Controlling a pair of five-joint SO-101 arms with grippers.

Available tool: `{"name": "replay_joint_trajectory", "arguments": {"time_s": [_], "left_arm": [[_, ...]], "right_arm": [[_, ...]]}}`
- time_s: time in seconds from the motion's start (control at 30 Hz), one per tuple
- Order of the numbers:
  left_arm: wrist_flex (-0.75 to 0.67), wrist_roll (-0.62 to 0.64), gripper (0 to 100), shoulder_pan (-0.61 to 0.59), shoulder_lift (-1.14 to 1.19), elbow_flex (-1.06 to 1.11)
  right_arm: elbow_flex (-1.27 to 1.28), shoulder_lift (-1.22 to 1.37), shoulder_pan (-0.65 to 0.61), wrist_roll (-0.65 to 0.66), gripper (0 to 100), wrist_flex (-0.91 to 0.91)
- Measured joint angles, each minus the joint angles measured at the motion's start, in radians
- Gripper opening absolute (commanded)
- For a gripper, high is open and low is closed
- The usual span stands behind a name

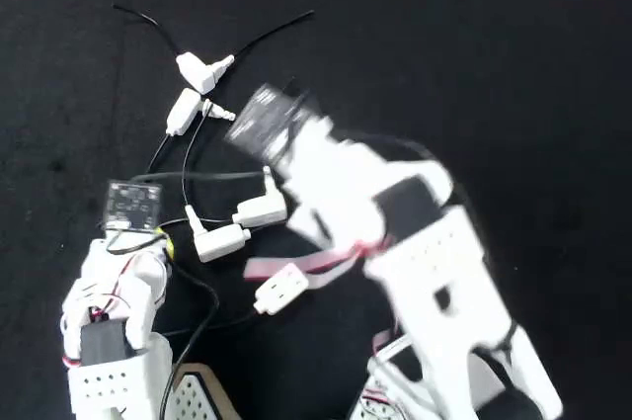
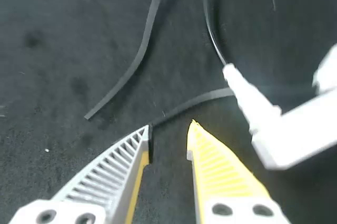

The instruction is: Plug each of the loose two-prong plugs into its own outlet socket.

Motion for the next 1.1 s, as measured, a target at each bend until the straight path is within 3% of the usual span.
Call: {"name": "replay_joint_trajectory", "arguments": {"time_s": [0.13,0.2,0.33,0.53,1.1], "left_arm": [[0.000,0.166,17,0.054,0.000,-0.110],[0.000,0.221,19,0.112,-0.002,-0.157],[-0.054,0.273,19,0.229,-0.005,-0.186],[-0.183,0.287,19,0.287,0.000,-0.140],[-0.187,0.322,20,0.405,-0.005,-0.143]], "right_arm": [[0.095,-0.068,-0.206,-0.060,1.1,-0.114],[0.132,-0.071,-0.250,-0.078,1.1,-0.172],[0.232,-0.071,-0.267,-0.089,1.1,-0.302],[0.295,-0.083,-0.279,-0.094,1.1,-0.358],[0.348,-0.100,-0.304,-0.123,1.1,-0.434]]}}
